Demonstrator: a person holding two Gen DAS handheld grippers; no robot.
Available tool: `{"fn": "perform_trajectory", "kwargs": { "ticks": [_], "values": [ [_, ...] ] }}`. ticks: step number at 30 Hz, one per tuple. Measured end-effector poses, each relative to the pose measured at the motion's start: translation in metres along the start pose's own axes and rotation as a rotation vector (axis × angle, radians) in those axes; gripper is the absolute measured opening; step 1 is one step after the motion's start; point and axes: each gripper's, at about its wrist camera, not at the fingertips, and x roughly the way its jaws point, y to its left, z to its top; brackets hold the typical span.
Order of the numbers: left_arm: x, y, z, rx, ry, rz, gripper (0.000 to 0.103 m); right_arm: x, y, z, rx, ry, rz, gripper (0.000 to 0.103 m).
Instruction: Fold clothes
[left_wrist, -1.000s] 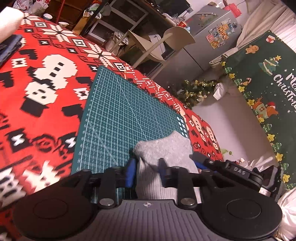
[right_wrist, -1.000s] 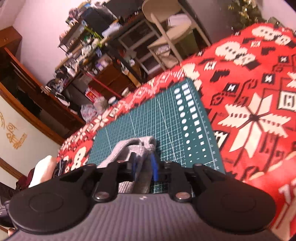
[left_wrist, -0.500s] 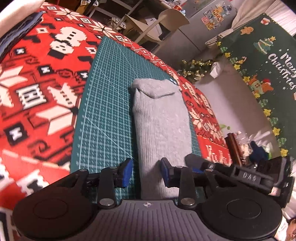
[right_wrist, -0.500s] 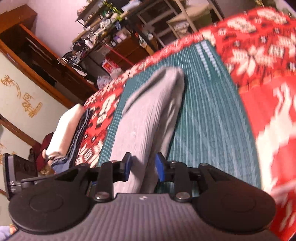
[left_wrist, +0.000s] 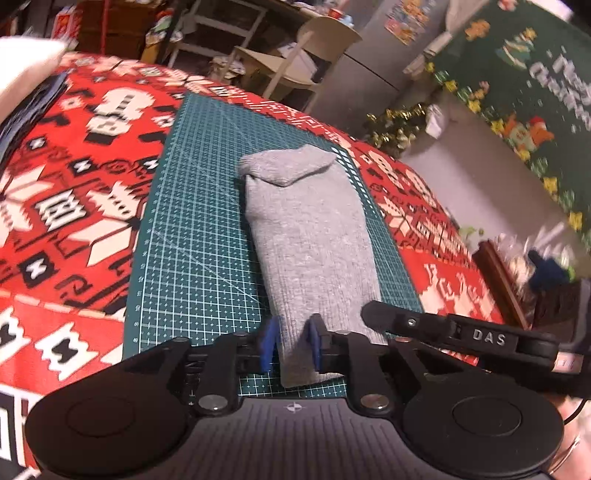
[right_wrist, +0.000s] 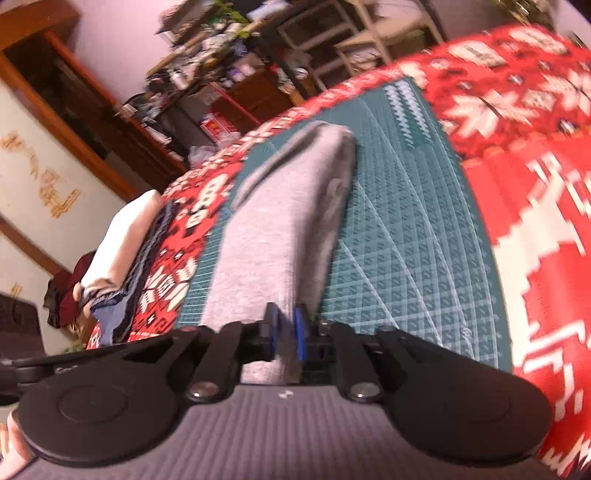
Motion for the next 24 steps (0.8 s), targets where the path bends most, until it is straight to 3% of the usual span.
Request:
{"fn": "perform_trajectory", "kwargs": {
  "ticks": [4, 10, 14, 17, 18, 20, 24],
  "values": [
    [-0.014, 0.005, -0.003, 0.001, -0.023, 0.006, 0.023, -0.015, -0.002, -0.002, 0.012, -0.032, 0.031, 0.025],
    [-0.018, 0.007, -0.011, 0.005, 0.006, 0.005, 0.023, -0.022, -0.010, -0.011, 0.059, 0.022, 0.061, 0.025],
    [-0.009, 0.000, -0.015, 0.069, 0.019, 0.028, 0.022, -0.017, -0.009, -0.016, 0.038, 0.041, 0.038, 0.025],
    [-0.001, -0.003, -0.014, 0.103, 0.019, 0.036, 0.019, -0.012, -0.009, -0.018, 0.038, 0.039, 0.027, 0.024],
    [0.001, -0.003, -0.014, 0.100, 0.027, 0.030, 0.011, -0.010, -0.009, -0.018, 0.040, 0.036, 0.030, 0.024],
    [0.004, -0.002, -0.014, 0.089, 0.033, 0.021, 0.006, -0.007, -0.005, -0.018, 0.018, 0.041, 0.021, 0.012],
    [-0.006, -0.012, -0.014, 0.094, 0.051, 0.045, 0.005, -0.014, 0.003, -0.016, -0.009, 0.058, -0.022, 0.008]
  ]
}}
